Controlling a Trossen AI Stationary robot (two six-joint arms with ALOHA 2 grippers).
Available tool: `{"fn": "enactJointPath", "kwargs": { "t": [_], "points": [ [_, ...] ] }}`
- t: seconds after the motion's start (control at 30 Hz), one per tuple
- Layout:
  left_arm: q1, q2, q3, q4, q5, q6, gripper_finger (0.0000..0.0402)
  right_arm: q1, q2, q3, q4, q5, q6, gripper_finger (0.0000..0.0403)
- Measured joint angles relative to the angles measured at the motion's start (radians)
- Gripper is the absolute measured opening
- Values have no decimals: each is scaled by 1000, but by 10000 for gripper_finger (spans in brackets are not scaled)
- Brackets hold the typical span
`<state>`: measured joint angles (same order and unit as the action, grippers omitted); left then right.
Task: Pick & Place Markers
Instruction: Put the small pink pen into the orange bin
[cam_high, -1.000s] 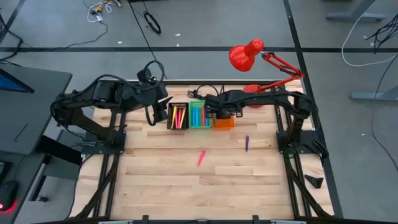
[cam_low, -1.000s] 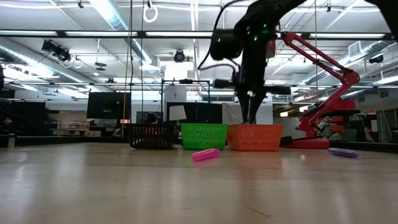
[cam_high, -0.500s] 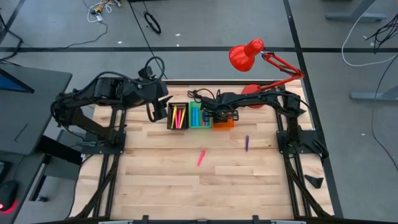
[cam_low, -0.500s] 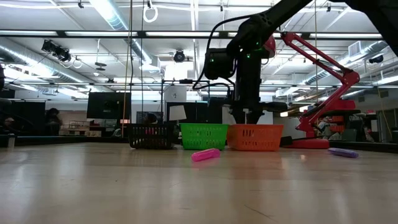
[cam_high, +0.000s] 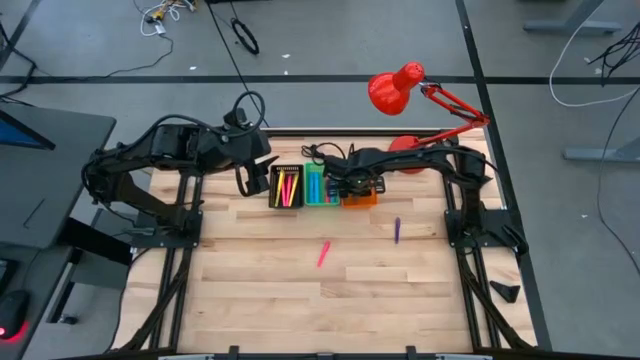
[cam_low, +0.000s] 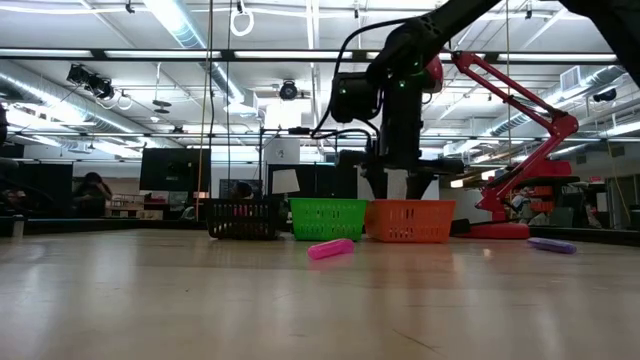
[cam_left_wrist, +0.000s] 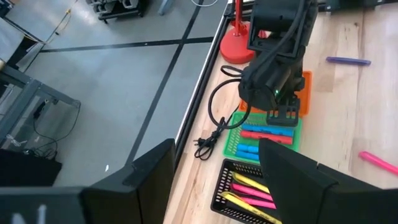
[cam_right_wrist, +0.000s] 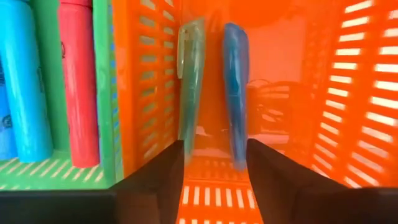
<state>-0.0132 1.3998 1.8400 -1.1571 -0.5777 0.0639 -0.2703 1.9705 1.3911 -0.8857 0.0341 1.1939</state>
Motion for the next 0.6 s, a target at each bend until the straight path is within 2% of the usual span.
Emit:
{"fn": "enactJointPath", "kwargs": {
  "t": [0.33, 0.6],
  "points": [
    [0, 0, 0, 1, 0, -139, 238, 0, -142, 0, 0, 13, -56, 165],
    [0, 0, 0, 1, 0, -177, 238, 36, -316, 0, 12, 0, -190, 159]
  ]
}}
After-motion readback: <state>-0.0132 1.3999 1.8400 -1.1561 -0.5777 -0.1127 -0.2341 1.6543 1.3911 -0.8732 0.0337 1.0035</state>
